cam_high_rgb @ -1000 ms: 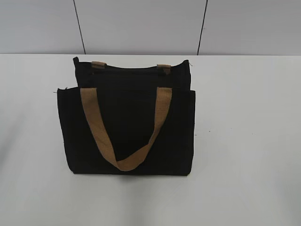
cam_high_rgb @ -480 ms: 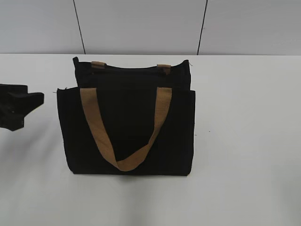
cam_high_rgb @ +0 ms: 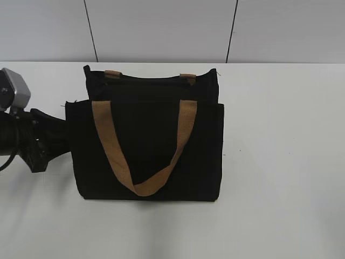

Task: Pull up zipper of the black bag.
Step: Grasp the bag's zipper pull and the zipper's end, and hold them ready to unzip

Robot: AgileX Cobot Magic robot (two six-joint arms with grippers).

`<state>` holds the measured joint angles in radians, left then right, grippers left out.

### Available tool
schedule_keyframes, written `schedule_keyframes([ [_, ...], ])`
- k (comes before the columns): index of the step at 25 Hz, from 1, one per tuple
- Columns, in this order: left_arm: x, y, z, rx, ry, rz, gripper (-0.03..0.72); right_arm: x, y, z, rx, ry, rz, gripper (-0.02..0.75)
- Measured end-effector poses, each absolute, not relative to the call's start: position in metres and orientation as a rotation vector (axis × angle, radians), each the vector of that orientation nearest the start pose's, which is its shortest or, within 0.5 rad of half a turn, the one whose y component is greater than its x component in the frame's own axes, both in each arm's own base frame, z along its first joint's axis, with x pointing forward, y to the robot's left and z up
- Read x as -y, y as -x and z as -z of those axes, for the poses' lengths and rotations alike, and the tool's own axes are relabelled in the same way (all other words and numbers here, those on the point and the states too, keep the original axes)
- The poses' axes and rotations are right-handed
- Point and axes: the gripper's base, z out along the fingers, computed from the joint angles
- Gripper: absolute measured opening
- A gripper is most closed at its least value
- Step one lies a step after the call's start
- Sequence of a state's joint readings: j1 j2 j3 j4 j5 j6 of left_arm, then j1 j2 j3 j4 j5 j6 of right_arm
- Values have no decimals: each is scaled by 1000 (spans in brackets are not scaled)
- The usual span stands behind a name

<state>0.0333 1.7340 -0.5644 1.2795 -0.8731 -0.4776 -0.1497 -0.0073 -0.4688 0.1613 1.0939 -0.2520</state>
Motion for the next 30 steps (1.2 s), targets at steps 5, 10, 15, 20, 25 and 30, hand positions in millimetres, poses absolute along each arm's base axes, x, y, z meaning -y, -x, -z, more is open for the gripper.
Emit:
schedule_keyframes([
  [5, 66, -288, -124, -1811, -1045, 653, 367, -14, 3, -267, -2087, 115, 48, 593],
  [10, 78, -302, -113, -1759, -1077, 736, 299, -14, 3, -267, -2087, 115, 48, 593],
  [15, 83, -309, -109, -1750, -1065, 754, 134, -14, 3, -267, -2087, 115, 48, 593],
  [20, 81, -311, -110, -1759, -1042, 740, 24, -14, 3, -267, -2087, 115, 47, 593],
  [25, 79, -311, -127, -1745, -1074, 653, 24, -14, 3, -267, -2087, 115, 47, 593],
  [30, 69, -303, -170, -1735, -1091, 421, 23, -14, 3, -267, -2087, 115, 47, 593],
])
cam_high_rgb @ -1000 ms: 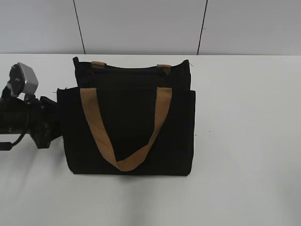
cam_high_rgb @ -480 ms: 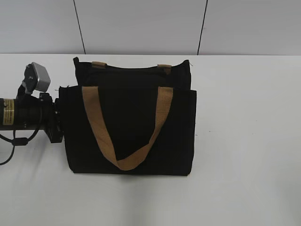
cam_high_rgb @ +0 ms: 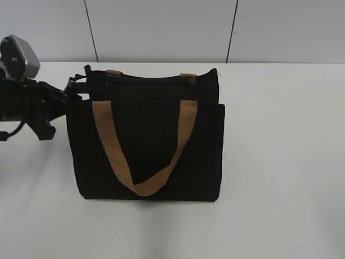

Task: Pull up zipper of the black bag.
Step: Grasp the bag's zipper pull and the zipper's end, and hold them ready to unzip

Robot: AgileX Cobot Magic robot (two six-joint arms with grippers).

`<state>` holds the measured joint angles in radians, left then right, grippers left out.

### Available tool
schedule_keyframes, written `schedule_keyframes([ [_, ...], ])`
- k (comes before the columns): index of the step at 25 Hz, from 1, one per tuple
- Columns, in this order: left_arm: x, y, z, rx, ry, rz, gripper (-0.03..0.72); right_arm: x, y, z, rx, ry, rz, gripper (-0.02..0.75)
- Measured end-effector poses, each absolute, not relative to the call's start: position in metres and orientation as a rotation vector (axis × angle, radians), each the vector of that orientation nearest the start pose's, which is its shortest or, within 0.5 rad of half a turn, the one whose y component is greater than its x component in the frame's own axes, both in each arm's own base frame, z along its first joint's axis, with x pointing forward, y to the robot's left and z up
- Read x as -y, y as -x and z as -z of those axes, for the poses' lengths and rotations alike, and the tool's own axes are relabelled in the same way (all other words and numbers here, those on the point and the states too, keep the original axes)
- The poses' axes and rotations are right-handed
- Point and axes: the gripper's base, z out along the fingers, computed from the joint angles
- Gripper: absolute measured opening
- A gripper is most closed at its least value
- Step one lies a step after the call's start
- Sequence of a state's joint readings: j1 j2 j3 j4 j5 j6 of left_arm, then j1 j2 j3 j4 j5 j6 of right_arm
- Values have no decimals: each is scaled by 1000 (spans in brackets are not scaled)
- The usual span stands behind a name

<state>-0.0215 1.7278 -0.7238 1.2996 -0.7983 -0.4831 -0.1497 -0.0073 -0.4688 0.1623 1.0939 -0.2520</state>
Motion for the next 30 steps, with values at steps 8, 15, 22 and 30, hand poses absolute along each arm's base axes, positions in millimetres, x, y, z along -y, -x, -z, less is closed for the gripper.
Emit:
schedule_keyframes([
  [8, 64, -281, -228, -1724, -994, 325, 23, -14, 3, -267, -2087, 115, 47, 593],
  [15, 61, -271, -238, -1828, -925, 351, 23, -15, 2, -267, -2084, 116, 24, 593],
  [22, 62, -278, -256, -1828, -837, 407, 22, -18, 2, -267, -2079, 117, -13, 593],
  [30, 68, -282, -272, -1818, -832, 488, 22, -20, -15, -281, -2116, 81, -113, 593],
])
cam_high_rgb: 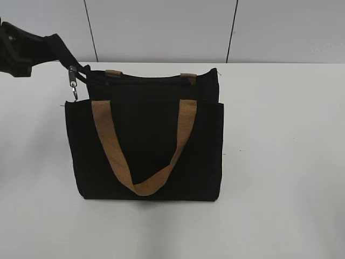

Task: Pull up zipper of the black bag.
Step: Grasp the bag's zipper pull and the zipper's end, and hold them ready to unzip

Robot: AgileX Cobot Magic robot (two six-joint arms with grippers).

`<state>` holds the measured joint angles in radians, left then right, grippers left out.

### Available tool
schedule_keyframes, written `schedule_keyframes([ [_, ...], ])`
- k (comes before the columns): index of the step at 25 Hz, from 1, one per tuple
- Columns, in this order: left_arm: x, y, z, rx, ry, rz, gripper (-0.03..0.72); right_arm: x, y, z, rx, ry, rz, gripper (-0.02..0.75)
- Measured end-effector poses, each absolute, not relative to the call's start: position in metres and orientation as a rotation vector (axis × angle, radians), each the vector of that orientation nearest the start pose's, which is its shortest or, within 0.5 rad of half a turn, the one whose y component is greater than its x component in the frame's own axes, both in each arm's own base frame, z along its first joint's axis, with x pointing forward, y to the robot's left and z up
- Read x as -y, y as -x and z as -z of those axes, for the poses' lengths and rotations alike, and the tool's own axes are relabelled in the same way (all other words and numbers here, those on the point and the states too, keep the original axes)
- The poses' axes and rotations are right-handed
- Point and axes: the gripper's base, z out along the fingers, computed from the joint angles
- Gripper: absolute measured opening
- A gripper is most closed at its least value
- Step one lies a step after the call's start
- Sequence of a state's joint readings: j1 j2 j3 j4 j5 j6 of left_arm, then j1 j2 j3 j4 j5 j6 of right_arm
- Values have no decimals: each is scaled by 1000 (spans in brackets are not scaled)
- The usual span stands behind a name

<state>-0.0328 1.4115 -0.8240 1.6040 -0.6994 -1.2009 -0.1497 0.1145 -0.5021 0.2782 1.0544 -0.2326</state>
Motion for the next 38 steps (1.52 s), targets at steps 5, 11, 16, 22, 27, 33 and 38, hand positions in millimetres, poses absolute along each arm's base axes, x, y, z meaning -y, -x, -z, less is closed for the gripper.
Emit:
schedule_keyframes([
  [5, 78, -283, -282, -1795, -848, 524, 22, -21, -44, -294, -2168, 85, -212, 593],
  [11, 89, -281, -277, -1812, -903, 550, 22, -19, -74, -318, -2180, 139, -220, 593],
  [16, 89, -282, -276, -1824, -886, 561, 22, -20, -92, -333, -2193, 184, -244, 566],
  [22, 88, -282, -276, -1841, -860, 572, 22, -27, -126, -340, -2281, 259, -319, 556],
  [27, 86, -284, -276, -1866, -819, 557, 22, -44, -163, -342, -2389, 305, -374, 546],
  [33, 85, -285, -276, -1871, -788, 551, 22, -99, -196, -338, -2467, 417, -398, 543],
  [38, 85, -289, -282, -1861, -769, 540, 22, -177, -214, -333, -2414, 590, -512, 536],
])
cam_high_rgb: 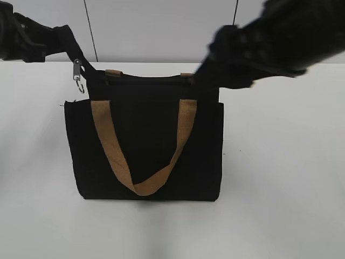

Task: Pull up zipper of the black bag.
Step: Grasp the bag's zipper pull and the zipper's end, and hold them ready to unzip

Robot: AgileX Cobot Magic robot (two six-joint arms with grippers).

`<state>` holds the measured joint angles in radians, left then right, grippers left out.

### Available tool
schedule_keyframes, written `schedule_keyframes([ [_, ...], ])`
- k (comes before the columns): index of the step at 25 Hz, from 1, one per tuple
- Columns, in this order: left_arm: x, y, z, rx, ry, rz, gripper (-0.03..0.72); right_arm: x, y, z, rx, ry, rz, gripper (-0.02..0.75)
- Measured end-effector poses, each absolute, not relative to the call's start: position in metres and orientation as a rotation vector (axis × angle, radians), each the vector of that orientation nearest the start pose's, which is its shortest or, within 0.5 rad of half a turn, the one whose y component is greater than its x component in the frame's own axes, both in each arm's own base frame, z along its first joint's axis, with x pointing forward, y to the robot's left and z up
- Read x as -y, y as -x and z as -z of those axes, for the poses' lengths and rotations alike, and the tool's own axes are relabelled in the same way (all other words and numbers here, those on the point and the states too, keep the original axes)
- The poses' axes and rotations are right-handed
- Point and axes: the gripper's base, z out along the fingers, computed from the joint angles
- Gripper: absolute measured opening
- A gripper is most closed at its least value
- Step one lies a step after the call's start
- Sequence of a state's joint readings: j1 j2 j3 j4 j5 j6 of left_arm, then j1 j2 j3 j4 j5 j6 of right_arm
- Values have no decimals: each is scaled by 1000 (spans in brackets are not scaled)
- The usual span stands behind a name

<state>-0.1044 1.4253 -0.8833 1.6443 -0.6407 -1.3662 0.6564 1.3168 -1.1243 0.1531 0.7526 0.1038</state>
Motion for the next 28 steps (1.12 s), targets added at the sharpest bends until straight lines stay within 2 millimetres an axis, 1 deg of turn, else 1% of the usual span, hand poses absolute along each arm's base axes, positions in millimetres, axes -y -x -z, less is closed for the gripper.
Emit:
schedule_keyframes([
  [3, 85, -290, -285, -1853, -750, 544, 22, -221, -222, -330, -2324, 681, -578, 493],
  [5, 85, -291, -286, -1851, -741, 549, 22, -244, -226, -326, -2262, 726, -605, 445],
  [7, 85, -291, -286, -1851, -740, 550, 22, -264, -232, -318, -2228, 764, -615, 398],
  [10, 85, -290, -286, -1850, -738, 559, 22, -282, -240, -305, -2203, 792, -613, 337],
  [13, 86, -290, -286, -1846, -740, 572, 22, -292, -247, -294, -2168, 819, -602, 312],
  [18, 86, -290, -287, -1844, -735, 578, 22, -308, -250, -282, -2057, 916, -569, 305],
  [28, 86, -290, -287, -1842, -732, 584, 22, -321, -263, -255, -2022, 911, -553, 304],
])
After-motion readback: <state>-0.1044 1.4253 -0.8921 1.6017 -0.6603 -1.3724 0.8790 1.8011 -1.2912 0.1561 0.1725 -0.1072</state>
